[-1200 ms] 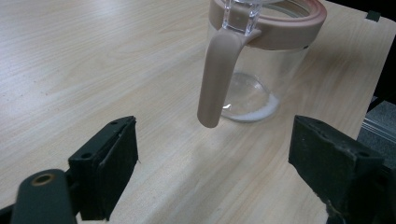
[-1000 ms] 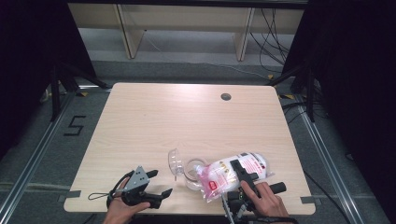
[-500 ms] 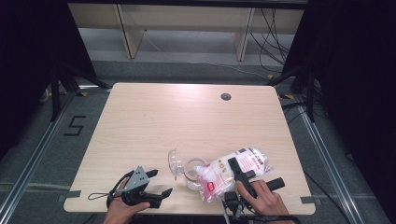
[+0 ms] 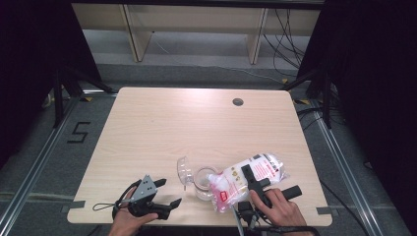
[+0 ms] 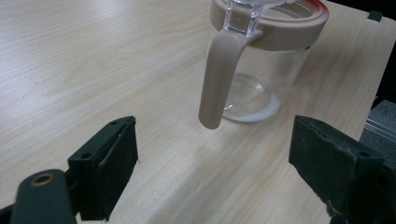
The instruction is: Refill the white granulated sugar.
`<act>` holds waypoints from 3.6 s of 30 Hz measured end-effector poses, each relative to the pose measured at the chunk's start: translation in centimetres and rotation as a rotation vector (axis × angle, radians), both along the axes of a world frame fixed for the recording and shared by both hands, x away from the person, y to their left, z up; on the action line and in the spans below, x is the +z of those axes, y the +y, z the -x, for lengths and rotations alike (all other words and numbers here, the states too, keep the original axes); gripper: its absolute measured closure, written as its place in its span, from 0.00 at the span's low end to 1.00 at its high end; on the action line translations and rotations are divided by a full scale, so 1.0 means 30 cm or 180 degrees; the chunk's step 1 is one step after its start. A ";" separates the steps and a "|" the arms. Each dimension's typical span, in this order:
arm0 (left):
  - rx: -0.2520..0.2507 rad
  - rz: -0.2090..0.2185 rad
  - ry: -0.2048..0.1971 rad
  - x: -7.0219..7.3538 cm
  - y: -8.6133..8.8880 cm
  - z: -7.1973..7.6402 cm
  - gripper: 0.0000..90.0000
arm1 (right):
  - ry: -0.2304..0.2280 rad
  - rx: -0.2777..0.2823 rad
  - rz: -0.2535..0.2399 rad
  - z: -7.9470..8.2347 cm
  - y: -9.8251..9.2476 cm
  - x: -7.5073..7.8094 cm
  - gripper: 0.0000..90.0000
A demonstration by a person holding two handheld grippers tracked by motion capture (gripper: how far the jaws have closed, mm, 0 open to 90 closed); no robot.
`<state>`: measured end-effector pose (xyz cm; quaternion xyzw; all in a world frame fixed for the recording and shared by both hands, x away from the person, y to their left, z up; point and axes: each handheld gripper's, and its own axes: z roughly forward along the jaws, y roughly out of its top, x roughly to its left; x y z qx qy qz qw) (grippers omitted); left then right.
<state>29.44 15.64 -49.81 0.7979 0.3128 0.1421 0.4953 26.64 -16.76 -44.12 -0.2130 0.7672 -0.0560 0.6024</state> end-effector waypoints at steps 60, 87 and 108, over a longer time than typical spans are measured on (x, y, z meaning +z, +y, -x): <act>0.0049 0.0030 0.0051 0.001 -0.004 0.008 0.17 | -0.0111 0.0029 0.0153 0.004 -0.009 0.034 0.58; 0.0058 0.0004 0.0054 0.002 -0.004 0.008 0.17 | -0.0127 0.0031 0.0192 -0.002 -0.019 0.043 0.58; 0.0022 0.0000 0.0016 0.003 -0.002 0.005 0.17 | -0.0103 -0.0013 0.0156 0.014 -0.011 0.054 0.59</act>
